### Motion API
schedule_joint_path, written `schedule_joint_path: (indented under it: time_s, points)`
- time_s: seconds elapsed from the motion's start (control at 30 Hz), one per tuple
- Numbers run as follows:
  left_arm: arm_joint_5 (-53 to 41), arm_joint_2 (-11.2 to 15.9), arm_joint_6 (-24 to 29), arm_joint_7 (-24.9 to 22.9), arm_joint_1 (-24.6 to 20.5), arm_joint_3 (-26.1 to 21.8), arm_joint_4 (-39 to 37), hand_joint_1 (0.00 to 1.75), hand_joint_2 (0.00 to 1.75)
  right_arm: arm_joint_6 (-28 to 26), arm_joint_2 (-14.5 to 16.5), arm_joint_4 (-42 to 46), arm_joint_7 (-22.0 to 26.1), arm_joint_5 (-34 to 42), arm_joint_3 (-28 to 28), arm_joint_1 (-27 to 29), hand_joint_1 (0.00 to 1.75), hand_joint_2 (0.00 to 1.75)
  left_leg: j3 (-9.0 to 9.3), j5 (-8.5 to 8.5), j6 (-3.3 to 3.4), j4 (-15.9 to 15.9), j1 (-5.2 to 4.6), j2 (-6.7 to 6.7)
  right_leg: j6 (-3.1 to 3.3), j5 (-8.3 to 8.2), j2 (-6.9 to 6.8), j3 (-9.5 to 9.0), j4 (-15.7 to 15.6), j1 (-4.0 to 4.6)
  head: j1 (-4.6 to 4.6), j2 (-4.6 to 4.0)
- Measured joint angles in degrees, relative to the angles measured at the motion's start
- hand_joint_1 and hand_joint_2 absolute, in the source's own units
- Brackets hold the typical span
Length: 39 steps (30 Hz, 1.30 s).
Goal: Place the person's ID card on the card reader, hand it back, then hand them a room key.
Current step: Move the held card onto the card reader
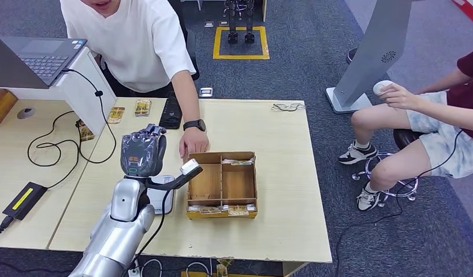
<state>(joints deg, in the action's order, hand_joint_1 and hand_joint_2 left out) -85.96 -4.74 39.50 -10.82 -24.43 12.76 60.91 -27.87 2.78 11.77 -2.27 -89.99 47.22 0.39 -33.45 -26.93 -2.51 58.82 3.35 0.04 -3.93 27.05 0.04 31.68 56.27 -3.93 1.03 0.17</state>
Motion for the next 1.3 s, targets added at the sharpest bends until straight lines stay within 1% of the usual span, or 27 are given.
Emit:
schedule_joint_path:
  time_s: [0.27, 0.4, 0.57, 0.73, 0.93, 1.2, 1.3]
  points:
    - [0.03, 0.0, -0.04, -0.08, -0.04, 0.03, -0.51, 1.75, 1.75, 0.0, 0.0, -0.01, 0.0, 0.0, -0.02, 0.0, 0.0, 1.75, 0.0, 0.0, 0.0, 0.0, 0.0, 0.0, 0.0, 0.0, 0.0, 0.0, 0.0, 0.0, -0.01, 0.0]
    - [0.62, 0.17, -0.11, -1.23, -0.06, 0.3, -0.61, 1.75, 1.75, 0.0, 0.0, -0.01, 0.01, 0.03, -0.03, 0.0, 0.0, 1.75, -0.01, 0.0, 0.0, 0.0, 0.0, 0.0, 0.0, 0.0, 0.0, 0.0, 0.0, 0.0, -0.01, 0.0]
    - [0.98, 1.99, -0.86, -2.13, 0.62, 0.84, -0.63, 1.75, 1.75, 0.0, 0.0, -0.03, -0.1, 0.06, -0.03, 0.07, 0.0, 1.75, -0.02, 0.0, 0.0, -0.01, 0.0, 0.01, 0.0, 0.0, 0.01, 0.0, 0.01, 0.0, -0.01, 0.0]
    - [0.16, 4.87, -3.97, -1.6, 2.96, 1.22, -1.02, 1.75, 1.75, 0.0, 0.0, -0.05, 0.22, 0.09, -0.03, 0.16, 0.0, 1.75, -0.04, 0.0, 0.0, -0.01, 0.0, 0.01, 0.0, 0.02, 0.01, 0.02, 0.0, 0.0, 0.0, 0.0]
    - [2.49, 7.09, -10.03, 1.62, 5.14, 2.7, -1.97, 1.75, 1.75, 0.16, 0.0, -0.05, 0.26, 0.03, -0.02, 0.21, 0.0, 1.75, -0.05, -0.01, 0.0, -0.01, 0.0, 0.0, 0.0, 0.02, 0.0, 0.03, 0.0, 0.0, -0.01, 0.0]
    - [4.05, 8.53, -14.02, 3.01, 6.2, 4.32, -2.68, 1.75, 1.75, 0.17, -0.02, -0.02, 0.09, 0.0, -0.01, 0.32, 0.0, 1.75, -0.05, 0.0, 0.0, -0.01, 0.0, 0.0, 0.0, 0.01, 0.0, 0.03, 0.0, 0.0, -0.01, 0.0]
    - [4.63, 8.93, -14.59, 3.67, 6.35, 4.67, -2.81, 1.75, 1.75, 0.17, -0.02, -0.01, 0.02, 0.0, -0.01, 0.33, 0.0, 1.75, -0.05, 0.0, 0.0, -0.01, 0.0, 0.0, 0.0, 0.01, -0.01, 0.02, 0.0, 0.0, -0.01, 0.0]
